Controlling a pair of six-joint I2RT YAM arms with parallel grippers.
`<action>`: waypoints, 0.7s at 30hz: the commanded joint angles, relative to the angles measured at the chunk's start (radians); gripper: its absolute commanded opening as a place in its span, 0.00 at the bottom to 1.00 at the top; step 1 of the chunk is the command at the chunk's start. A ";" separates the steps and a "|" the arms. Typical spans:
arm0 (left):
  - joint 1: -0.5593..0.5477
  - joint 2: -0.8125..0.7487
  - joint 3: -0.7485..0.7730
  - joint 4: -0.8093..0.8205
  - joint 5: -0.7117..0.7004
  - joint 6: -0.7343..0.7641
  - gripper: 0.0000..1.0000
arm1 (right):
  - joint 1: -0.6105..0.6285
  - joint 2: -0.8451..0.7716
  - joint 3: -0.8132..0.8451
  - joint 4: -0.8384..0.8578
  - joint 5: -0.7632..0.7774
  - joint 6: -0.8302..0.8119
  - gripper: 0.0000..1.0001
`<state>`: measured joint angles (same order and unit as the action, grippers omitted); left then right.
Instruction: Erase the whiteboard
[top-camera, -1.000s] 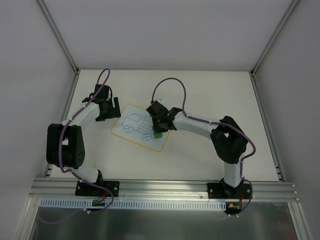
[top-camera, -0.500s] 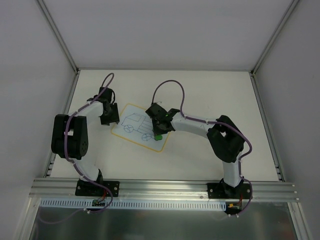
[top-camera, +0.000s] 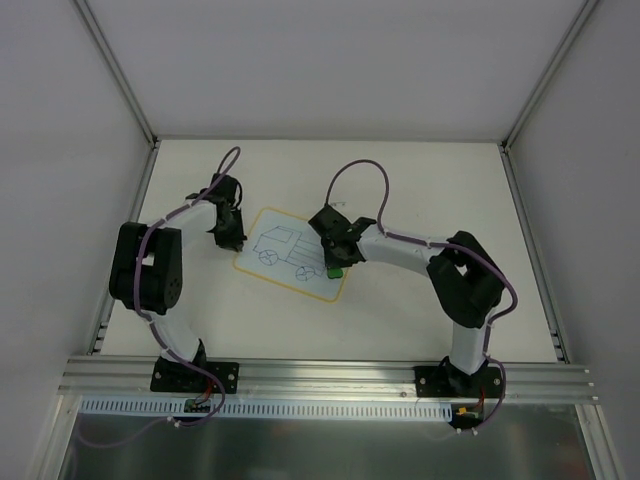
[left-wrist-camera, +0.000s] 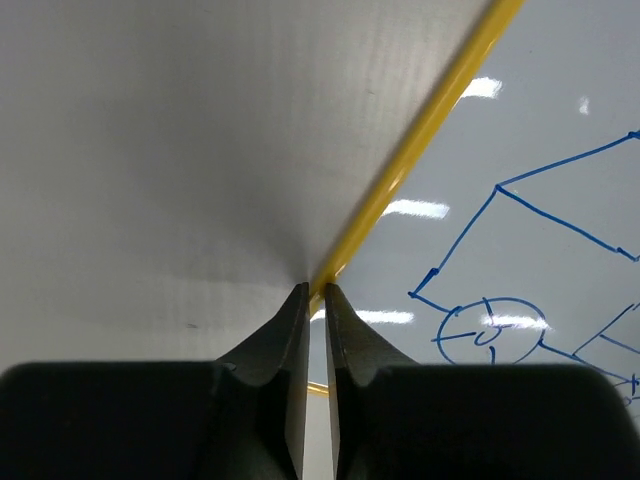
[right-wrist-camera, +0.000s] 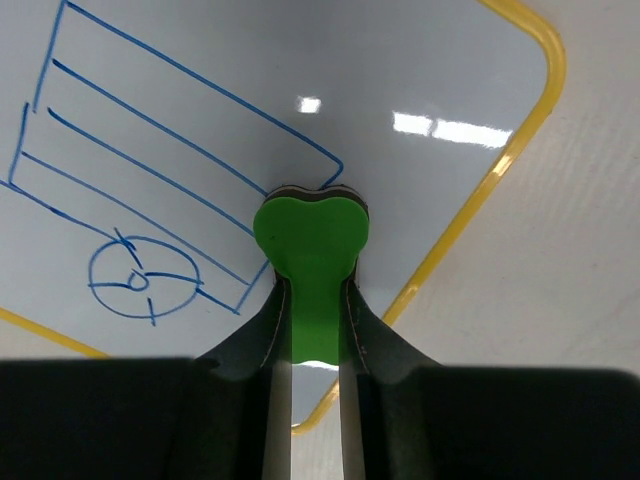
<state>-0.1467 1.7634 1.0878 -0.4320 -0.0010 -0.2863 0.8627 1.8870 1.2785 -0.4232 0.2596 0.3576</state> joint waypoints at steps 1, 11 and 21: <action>-0.114 0.031 -0.023 -0.062 0.120 -0.100 0.06 | -0.040 -0.075 -0.040 -0.020 0.047 0.007 0.01; -0.270 0.053 -0.121 -0.040 0.174 -0.286 0.00 | -0.120 -0.170 -0.108 -0.080 0.118 -0.071 0.00; -0.294 -0.058 -0.143 -0.025 0.096 -0.303 0.00 | -0.255 -0.193 -0.114 -0.114 0.122 -0.137 0.00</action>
<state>-0.4267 1.7115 0.9810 -0.3729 0.1715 -0.5842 0.6506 1.7363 1.1656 -0.5114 0.3534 0.2584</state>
